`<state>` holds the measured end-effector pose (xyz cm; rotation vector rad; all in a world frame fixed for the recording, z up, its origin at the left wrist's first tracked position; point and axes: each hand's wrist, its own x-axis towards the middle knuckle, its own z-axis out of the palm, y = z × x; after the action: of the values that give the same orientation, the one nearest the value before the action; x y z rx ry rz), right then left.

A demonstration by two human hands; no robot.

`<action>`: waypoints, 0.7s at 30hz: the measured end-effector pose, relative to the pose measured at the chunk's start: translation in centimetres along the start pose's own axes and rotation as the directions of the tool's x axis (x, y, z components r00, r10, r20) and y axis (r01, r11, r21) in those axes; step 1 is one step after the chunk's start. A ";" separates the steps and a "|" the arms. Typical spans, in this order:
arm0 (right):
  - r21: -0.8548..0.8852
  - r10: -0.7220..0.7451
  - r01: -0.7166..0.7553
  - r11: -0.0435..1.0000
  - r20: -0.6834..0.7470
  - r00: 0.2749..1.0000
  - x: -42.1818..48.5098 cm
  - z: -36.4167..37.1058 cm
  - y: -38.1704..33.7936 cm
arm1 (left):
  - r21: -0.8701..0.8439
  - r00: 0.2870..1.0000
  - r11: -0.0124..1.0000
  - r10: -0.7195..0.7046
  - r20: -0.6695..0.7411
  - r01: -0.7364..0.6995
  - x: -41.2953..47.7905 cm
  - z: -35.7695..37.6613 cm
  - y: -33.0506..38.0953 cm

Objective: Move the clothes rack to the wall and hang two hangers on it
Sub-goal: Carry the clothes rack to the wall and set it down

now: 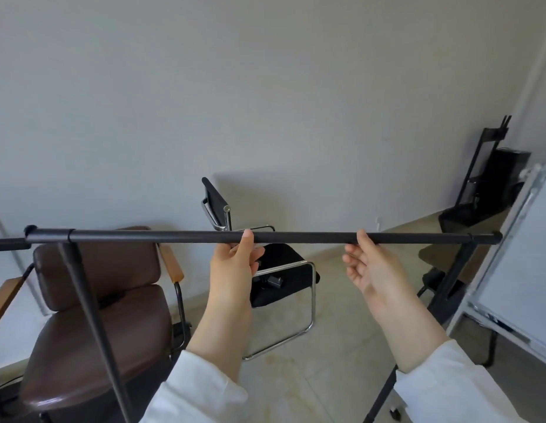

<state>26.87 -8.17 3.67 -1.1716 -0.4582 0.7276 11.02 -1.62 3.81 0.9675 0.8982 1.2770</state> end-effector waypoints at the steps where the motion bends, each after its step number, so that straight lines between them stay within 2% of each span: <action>1: -0.001 -0.015 0.015 1.000 -0.015 1.000 -0.1 -1.0 -0.4 | 0.007 1.000 1.000 -0.002 0.017 0.002 -0.4 0.9 -0.2; 7: -0.070 -0.122 0.113 0.991 -0.142 0.982 -1.6 -6.8 -2.4 | 0.004 0.987 0.998 -0.059 0.150 0.059 -3.2 5.2 -1.5; 12: -0.110 -0.168 0.141 0.984 -0.297 0.940 -3.7 -11.0 -4.1 | 0.006 0.951 0.996 -0.090 0.297 0.092 -5.5 8.4 -3.0; 21: -0.152 -0.271 0.224 0.963 -0.578 0.770 -10.4 -18.9 -6.8 | 0.049 0.788 0.966 -0.237 0.569 0.255 -11.3 14.6 -6.0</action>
<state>34.15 -29.56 4.09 -1.3073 -0.0996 0.0845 25.77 -14.25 3.36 1.0877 0.5033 0.7034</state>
